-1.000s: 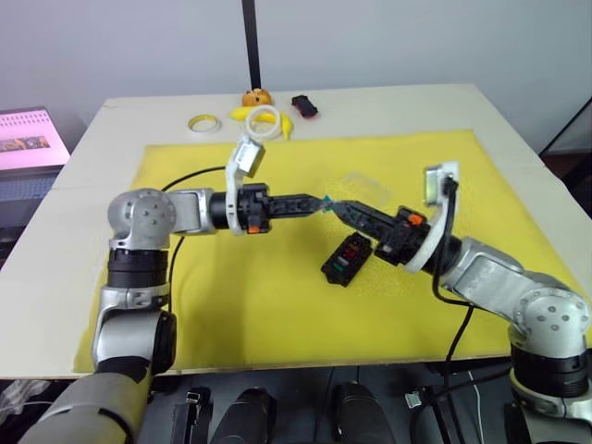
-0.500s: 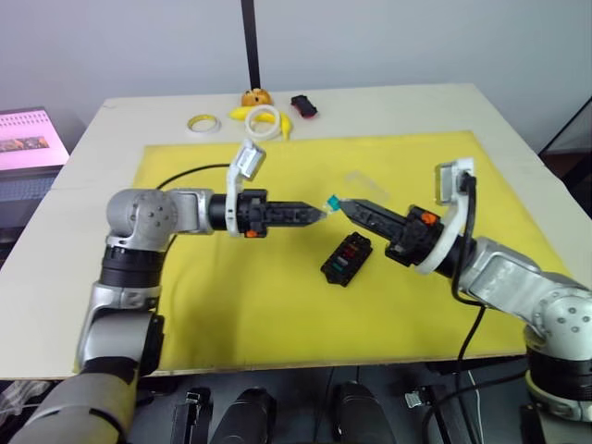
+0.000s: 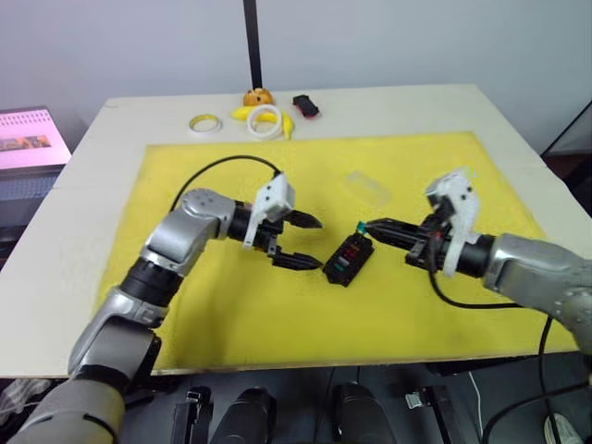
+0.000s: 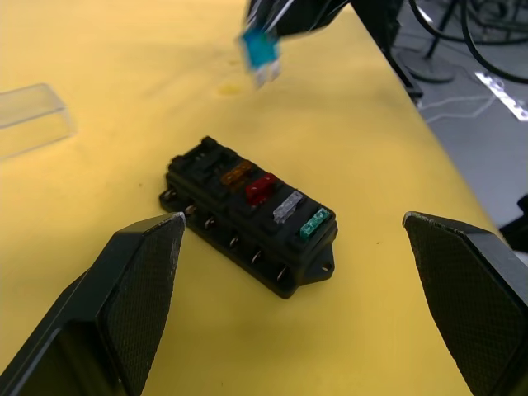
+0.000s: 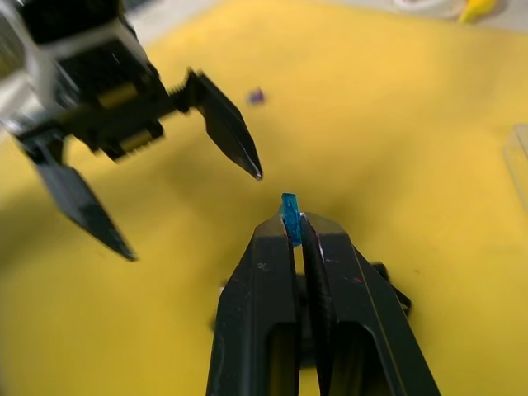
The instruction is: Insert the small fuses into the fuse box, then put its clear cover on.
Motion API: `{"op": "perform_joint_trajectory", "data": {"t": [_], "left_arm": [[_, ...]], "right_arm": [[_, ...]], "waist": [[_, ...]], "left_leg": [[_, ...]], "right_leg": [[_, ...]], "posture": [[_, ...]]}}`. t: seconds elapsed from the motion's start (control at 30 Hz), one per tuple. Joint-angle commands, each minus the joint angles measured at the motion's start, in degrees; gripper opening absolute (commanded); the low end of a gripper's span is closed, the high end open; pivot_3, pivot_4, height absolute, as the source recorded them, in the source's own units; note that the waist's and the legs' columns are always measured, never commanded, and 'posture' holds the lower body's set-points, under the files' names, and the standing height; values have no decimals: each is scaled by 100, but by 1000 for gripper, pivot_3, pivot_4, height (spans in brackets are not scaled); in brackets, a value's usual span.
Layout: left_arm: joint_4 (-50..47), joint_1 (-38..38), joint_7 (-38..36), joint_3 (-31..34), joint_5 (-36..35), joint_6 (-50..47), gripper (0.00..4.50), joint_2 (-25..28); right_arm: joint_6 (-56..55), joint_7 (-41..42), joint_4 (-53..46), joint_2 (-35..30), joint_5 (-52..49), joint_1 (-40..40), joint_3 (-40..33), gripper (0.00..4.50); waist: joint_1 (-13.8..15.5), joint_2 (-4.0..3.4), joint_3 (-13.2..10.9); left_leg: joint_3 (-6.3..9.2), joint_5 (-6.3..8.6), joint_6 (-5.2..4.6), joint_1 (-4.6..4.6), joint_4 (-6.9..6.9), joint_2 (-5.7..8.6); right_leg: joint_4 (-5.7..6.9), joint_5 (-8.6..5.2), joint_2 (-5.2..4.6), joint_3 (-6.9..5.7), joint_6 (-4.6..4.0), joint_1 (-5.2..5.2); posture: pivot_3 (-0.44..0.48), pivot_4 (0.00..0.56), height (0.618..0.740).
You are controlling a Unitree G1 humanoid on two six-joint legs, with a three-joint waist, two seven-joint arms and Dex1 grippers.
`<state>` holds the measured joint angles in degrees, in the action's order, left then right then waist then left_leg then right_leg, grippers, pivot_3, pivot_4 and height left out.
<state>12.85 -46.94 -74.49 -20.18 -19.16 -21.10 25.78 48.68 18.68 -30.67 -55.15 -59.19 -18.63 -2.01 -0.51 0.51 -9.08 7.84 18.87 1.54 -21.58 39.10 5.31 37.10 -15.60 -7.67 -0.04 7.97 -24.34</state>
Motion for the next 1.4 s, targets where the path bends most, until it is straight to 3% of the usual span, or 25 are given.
{"op": "perform_joint_trajectory", "data": {"t": [0.03, 0.53, 1.4], "left_arm": [[306, -232, -111, -20, 320, 582, 4466, -131], [1250, -551, -127, 81, 805, 1222, 4466, -611], [1255, -564, -125, 136, 857, 1200, 4466, -710]], "right_arm": [[-360, 302, -43, -20, 1064, -70, 377, 0], [-599, 853, 128, 525, 2681, 83, 577, 0], [-692, 1388, 231, 1004, 3671, 270, 551, 0]], "waist": [[1, 0, 0], [-7, 0, 0], [-10, 0, 0]], "left_leg": [[0, 0, 0, 0, 1, 0], [3, 0, 0, 1, 2, 1], [5, 0, 0, 2, 2, 2]], "right_leg": [[0, 0, 0, 0, 0, 0], [2, 0, 0, -2, 0, 0], [5, 0, 0, -2, 0, 0]], "posture": [[0, 150, 740], [0, 150, 740], [0, 150, 740]]}}
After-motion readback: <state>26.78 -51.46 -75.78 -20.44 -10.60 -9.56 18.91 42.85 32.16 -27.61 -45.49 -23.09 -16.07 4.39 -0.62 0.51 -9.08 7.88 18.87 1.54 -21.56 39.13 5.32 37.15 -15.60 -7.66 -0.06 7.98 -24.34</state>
